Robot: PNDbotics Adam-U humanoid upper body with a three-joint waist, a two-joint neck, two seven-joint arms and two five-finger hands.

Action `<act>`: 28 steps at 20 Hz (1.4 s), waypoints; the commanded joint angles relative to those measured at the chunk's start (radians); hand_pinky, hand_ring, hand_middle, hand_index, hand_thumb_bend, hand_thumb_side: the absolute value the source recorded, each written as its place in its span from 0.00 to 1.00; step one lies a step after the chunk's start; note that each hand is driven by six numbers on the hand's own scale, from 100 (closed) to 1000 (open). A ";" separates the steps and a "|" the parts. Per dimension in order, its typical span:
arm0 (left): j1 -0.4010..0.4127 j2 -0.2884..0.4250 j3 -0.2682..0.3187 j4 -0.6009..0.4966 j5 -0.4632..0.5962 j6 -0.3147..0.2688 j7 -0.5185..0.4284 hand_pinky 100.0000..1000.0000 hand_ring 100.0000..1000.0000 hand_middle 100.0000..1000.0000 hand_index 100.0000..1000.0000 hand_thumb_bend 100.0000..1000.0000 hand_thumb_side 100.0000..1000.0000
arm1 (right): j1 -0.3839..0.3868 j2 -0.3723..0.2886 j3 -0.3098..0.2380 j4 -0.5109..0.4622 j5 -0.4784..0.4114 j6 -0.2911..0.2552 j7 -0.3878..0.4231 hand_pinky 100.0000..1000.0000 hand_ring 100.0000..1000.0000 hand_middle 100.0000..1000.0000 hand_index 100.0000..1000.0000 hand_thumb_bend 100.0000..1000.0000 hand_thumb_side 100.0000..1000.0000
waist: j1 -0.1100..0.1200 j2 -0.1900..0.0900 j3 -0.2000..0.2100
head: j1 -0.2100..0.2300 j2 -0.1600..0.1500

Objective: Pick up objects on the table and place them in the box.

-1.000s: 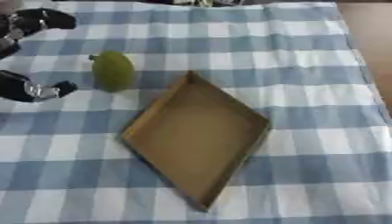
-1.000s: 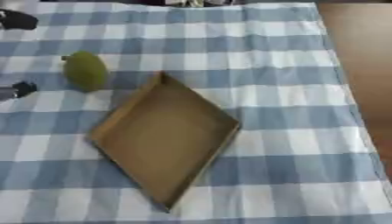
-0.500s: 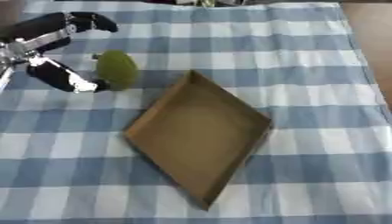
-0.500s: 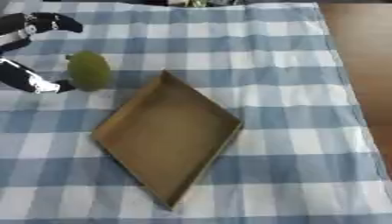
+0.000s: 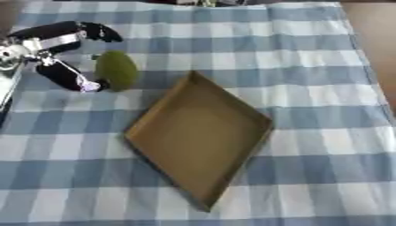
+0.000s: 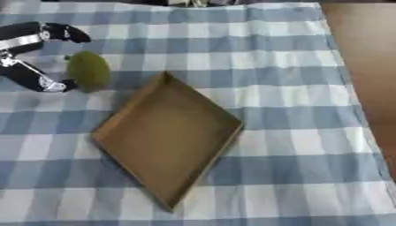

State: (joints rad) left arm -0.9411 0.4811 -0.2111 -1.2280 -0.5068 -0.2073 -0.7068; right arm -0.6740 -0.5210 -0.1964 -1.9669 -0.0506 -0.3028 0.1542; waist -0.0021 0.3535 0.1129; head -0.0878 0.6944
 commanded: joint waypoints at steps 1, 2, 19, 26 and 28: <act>-0.028 0.000 0.024 0.014 -0.023 0.016 -0.014 0.99 0.94 0.90 0.94 0.29 0.00 | -0.018 -0.010 -0.002 -0.021 -0.004 0.003 0.002 0.80 0.72 0.65 0.78 0.00 0.39 | 0.001 -0.020 -0.003 | 0.004 0.003; -0.028 -0.002 0.027 0.022 -0.031 0.021 -0.016 0.99 0.94 0.90 0.94 0.29 0.00 | -0.018 -0.010 -0.002 -0.021 -0.005 0.002 0.002 0.80 0.72 0.65 0.78 0.00 0.39 | 0.001 -0.019 -0.004 | 0.004 0.003; -0.043 -0.038 0.043 0.141 -0.270 -0.016 0.087 0.96 0.94 0.88 0.96 0.35 0.00 | -0.018 0.000 -0.002 -0.022 -0.015 0.005 0.006 0.80 0.71 0.64 0.78 0.00 0.41 | 0.003 -0.011 -0.024 | 0.013 -0.013; -0.047 -0.044 0.044 0.170 -0.353 -0.017 0.205 0.75 0.81 0.77 0.90 0.20 0.00 | -0.014 0.002 -0.001 -0.019 -0.019 0.005 0.014 0.80 0.71 0.63 0.78 0.00 0.41 | 0.006 -0.011 -0.029 | 0.017 -0.016; -0.047 -0.044 0.042 0.173 -0.367 -0.020 0.235 0.69 0.76 0.74 0.87 0.12 0.00 | -0.013 0.002 -0.001 -0.018 -0.021 0.006 0.016 0.80 0.71 0.63 0.78 0.00 0.41 | 0.006 -0.010 -0.029 | 0.017 -0.015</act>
State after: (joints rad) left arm -0.9685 0.4202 -0.1763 -1.0518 -0.8601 -0.2276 -0.4910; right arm -0.6768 -0.5043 -0.1959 -1.9695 -0.0643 -0.2972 0.1679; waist 0.0037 0.3628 0.0840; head -0.0723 0.6919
